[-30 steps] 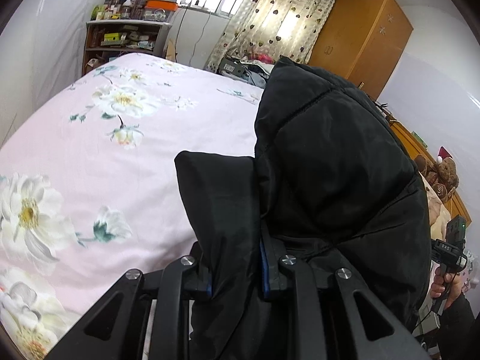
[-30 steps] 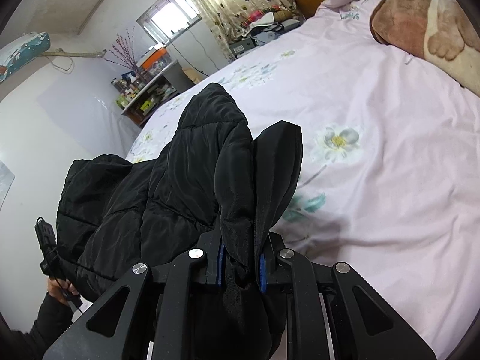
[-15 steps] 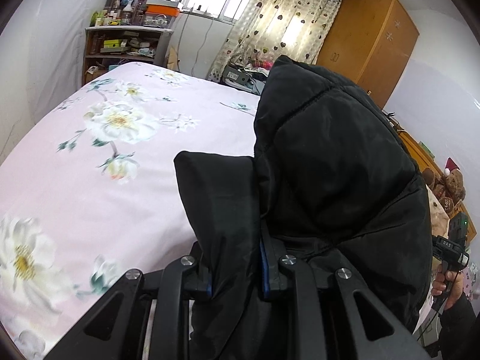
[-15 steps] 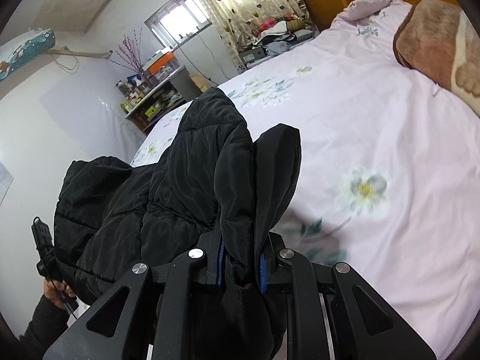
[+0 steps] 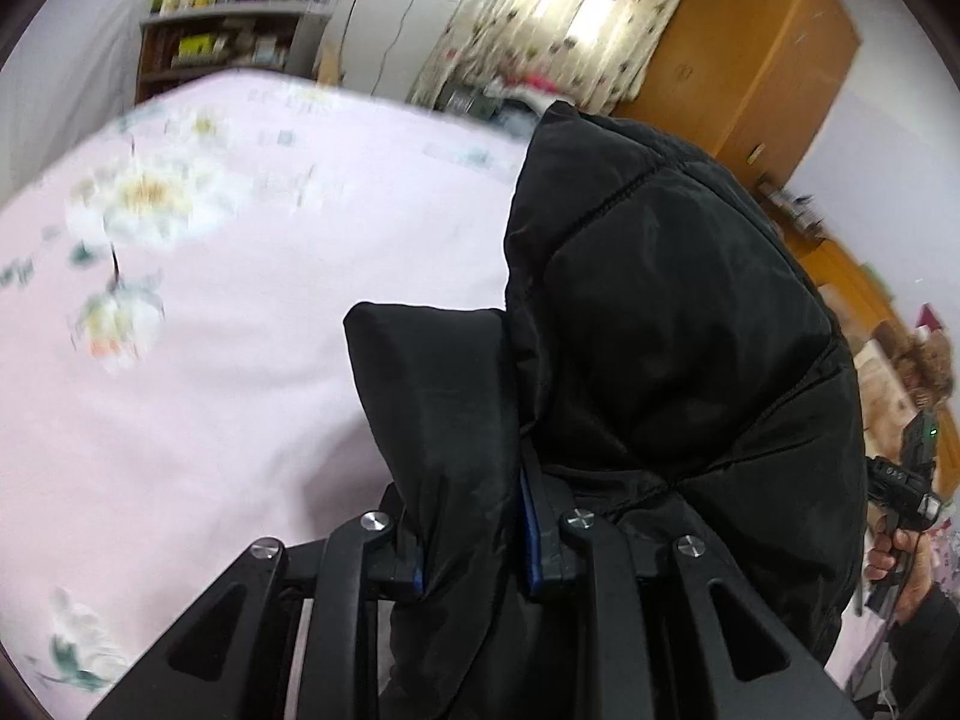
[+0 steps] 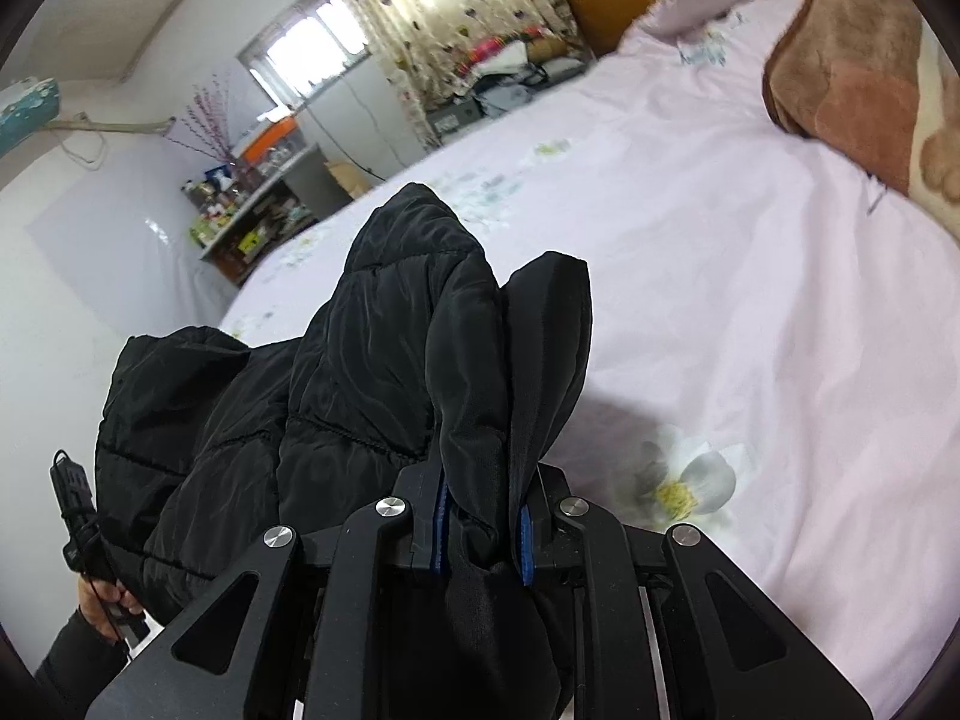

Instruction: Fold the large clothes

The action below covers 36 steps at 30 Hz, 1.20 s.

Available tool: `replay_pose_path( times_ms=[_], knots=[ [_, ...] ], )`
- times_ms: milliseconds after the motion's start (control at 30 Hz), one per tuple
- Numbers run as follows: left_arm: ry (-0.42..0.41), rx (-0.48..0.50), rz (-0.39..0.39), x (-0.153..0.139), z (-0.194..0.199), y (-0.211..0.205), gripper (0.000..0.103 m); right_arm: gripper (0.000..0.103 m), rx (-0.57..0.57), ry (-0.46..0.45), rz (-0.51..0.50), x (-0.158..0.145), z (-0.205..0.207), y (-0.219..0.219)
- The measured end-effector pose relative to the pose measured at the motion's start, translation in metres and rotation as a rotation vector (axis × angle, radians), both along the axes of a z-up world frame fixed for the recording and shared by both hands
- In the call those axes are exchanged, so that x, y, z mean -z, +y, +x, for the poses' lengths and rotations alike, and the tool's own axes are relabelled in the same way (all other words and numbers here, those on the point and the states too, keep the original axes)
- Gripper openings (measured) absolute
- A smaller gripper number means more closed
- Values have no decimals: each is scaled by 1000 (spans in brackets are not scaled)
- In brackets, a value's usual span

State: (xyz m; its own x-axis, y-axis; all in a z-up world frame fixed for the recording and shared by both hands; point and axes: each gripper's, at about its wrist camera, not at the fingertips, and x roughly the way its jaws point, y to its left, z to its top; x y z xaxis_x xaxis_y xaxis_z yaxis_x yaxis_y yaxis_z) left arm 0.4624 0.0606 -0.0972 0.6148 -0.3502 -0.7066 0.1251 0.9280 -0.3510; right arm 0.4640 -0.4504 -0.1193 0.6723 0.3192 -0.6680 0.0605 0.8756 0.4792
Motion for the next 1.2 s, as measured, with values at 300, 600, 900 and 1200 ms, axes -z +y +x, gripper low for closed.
replay_pose_path(
  times_ms=[300, 600, 900, 1200],
  knots=[
    [113, -96, -25, 42, -13, 29, 45, 53, 77, 110, -28, 50, 0, -12],
    [-119, -110, 27, -45, -46, 0, 47, 54, 106, -64, -162, -14, -39, 2],
    [-21, 31, 237, 0, -1, -72, 48, 54, -31, 55, -301, 24, -3, 54],
    [-44, -7, 223, -34, -56, -63, 48, 54, 10, -2, -275, -16, -61, 64]
  ],
)
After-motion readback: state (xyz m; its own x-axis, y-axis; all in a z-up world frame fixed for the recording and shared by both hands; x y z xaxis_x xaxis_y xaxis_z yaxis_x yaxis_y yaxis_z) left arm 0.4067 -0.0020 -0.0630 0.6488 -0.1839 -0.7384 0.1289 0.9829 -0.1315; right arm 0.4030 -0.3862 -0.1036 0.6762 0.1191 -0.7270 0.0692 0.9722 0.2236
